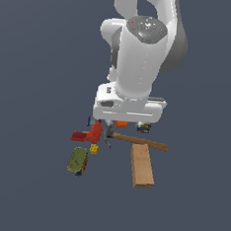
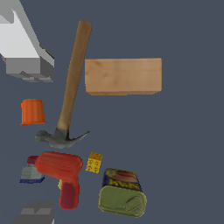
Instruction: Pick up a designated object from a clutter of objects.
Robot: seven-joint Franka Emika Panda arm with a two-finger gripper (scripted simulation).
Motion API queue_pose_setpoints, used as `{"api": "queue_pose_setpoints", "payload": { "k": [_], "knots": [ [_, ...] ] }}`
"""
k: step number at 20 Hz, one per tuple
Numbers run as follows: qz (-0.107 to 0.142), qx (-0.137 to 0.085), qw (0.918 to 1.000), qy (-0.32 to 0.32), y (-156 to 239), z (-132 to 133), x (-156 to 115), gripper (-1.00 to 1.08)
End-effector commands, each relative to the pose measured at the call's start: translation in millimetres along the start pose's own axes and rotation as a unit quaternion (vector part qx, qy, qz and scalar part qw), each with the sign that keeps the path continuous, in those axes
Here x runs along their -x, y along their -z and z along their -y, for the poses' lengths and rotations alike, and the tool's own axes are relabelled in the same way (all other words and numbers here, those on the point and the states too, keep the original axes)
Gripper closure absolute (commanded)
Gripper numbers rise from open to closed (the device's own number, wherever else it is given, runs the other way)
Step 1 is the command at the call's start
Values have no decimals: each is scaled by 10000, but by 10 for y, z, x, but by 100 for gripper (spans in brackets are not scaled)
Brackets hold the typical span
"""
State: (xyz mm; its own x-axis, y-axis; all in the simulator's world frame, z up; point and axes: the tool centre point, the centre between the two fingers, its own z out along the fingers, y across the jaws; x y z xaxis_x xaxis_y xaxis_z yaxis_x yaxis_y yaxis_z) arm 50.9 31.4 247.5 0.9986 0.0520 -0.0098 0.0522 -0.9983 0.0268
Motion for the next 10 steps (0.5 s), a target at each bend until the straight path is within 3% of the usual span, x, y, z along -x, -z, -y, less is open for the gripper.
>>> {"api": "queue_pose_setpoints", "payload": {
  "k": [1,10],
  "knots": [
    [-7,-7,10000,11,-186,132,-138,-92],
    [-37,-66,10000,36,-901,629,-530,-92]
  ]
}}
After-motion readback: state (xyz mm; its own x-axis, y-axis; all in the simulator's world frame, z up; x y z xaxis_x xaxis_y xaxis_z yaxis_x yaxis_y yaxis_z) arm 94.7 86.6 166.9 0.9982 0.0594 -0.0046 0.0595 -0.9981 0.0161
